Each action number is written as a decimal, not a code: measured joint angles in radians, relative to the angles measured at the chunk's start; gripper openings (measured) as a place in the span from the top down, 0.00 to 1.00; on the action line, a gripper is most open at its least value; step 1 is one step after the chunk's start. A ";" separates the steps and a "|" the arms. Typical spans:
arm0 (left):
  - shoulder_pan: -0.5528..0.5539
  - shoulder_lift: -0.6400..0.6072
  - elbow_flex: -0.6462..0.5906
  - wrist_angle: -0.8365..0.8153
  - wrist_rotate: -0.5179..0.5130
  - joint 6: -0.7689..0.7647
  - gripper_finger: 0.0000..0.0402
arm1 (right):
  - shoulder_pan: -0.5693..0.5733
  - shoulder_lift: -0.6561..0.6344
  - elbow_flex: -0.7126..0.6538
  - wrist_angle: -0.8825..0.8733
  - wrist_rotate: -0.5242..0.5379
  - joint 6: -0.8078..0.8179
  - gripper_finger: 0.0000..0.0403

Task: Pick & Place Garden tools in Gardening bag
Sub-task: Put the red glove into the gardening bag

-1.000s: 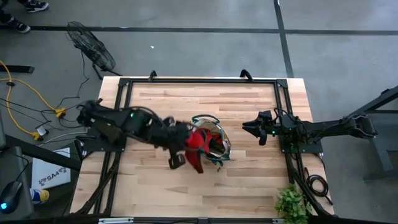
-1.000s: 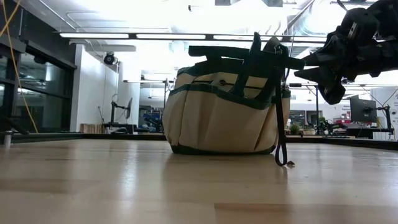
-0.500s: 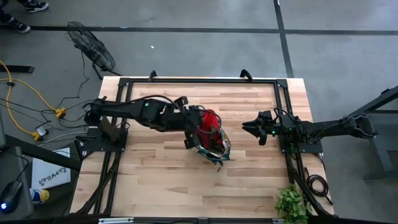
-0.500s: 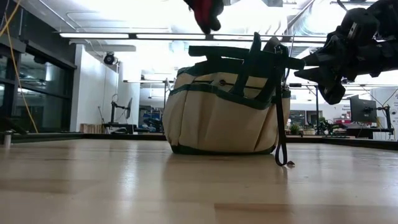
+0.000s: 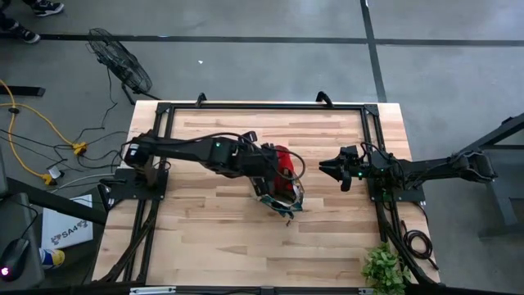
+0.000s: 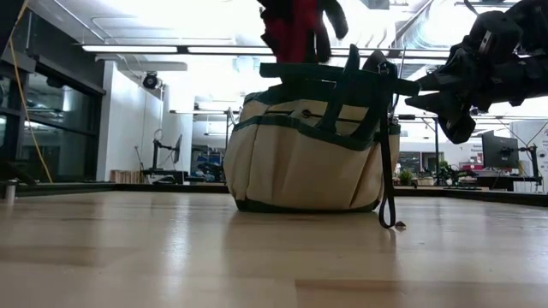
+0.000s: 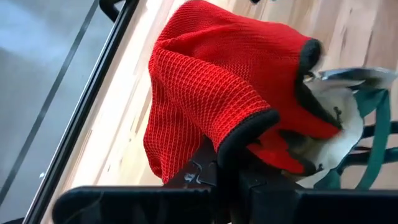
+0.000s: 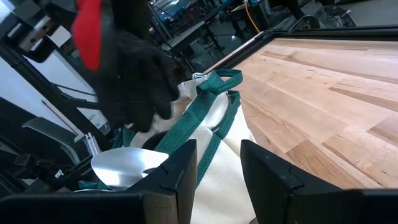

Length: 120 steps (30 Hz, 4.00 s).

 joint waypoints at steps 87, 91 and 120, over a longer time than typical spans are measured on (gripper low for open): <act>0.222 0.050 -0.479 0.334 0.822 1.808 0.99 | 0.000 0.000 0.000 0.000 0.000 0.000 0.71; 0.234 0.087 -0.480 0.337 0.777 1.797 0.99 | 0.000 0.000 0.000 0.000 0.000 0.000 0.71; 0.256 0.219 -0.478 0.326 0.786 1.779 0.99 | 0.000 0.002 0.000 -0.019 0.000 0.000 0.71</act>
